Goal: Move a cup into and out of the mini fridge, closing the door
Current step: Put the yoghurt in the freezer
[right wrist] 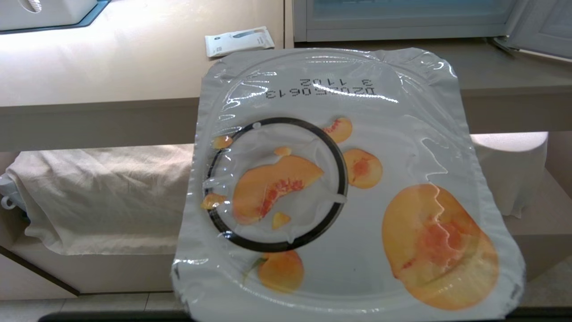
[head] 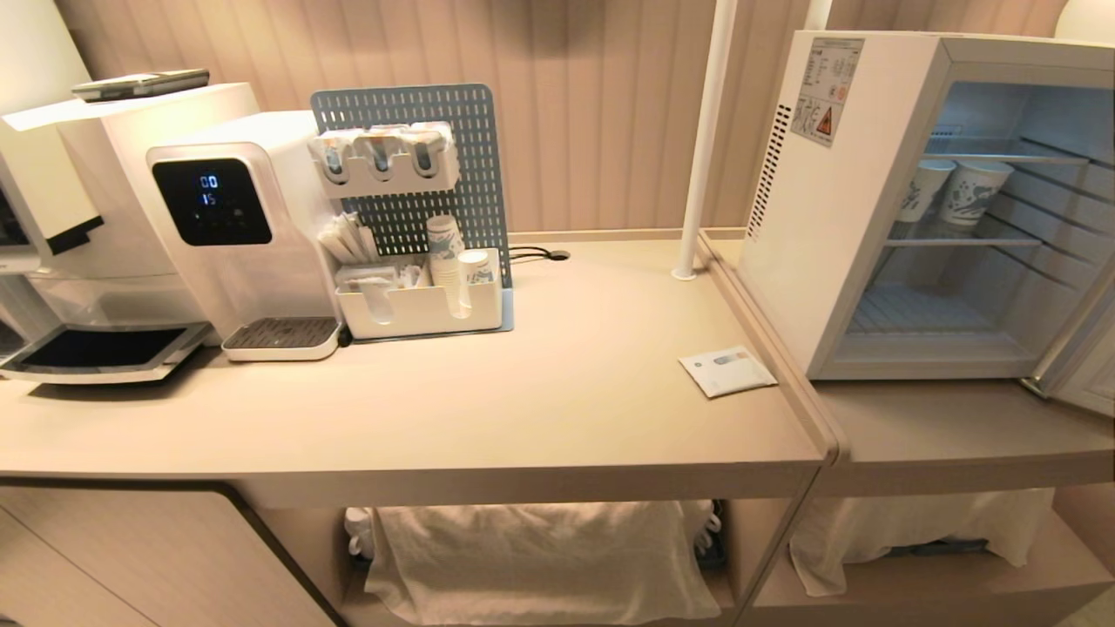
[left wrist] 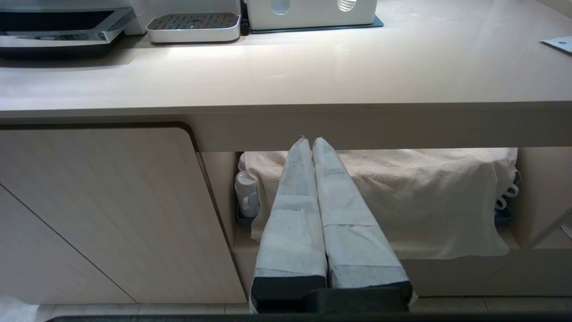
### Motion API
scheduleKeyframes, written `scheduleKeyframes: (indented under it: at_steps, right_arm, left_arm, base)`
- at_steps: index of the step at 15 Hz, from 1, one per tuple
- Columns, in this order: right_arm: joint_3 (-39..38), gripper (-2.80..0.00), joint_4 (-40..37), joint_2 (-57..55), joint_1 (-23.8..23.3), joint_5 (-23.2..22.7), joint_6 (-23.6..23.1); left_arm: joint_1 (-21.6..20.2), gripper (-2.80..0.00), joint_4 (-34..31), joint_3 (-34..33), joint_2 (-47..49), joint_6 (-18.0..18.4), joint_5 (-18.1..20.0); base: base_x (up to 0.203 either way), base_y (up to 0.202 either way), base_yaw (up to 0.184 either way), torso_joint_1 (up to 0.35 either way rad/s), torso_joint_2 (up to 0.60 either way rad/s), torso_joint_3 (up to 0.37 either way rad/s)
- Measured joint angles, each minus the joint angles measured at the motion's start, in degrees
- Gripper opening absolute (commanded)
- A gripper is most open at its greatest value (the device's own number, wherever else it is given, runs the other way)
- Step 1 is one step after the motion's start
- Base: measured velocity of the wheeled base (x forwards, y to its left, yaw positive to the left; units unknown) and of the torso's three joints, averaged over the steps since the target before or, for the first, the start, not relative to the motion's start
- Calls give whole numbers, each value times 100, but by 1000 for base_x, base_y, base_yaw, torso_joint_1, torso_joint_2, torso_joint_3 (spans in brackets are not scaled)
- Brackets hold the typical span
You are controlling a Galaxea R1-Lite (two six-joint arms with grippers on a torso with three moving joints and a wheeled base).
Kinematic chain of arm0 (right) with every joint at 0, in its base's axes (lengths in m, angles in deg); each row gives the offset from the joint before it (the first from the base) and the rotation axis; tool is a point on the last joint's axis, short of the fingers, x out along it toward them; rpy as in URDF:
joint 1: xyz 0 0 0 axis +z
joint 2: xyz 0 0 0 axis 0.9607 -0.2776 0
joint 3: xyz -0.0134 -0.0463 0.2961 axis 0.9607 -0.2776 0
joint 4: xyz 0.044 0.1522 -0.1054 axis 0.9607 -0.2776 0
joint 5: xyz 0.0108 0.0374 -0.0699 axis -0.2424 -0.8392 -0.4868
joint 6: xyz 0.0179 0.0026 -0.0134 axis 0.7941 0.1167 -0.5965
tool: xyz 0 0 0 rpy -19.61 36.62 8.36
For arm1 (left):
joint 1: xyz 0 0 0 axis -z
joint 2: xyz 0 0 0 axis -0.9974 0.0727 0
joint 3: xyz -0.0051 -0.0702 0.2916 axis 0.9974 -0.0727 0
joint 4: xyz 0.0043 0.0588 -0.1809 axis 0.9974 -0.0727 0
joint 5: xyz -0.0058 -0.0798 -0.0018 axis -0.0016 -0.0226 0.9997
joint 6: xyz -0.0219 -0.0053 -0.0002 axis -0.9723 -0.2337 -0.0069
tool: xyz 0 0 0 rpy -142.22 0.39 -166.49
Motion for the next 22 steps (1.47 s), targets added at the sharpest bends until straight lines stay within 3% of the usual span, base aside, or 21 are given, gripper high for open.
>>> scheduleKeyframes:
  at_steps: [6, 22]
  right_arm:
    - [5, -280, -7, -2, -12, -4, -6]
    - [5, -280, -11, -10, -7, 2, -9]
  left_arm:
    - [2, -280, 5, 0, 0, 44, -2]
    - [0, -280, 10, 0, 0, 29, -2]
  base:
    - [1, -45, 2, 0, 1, 2]
    - [0, -193, 0, 3, 2, 1]
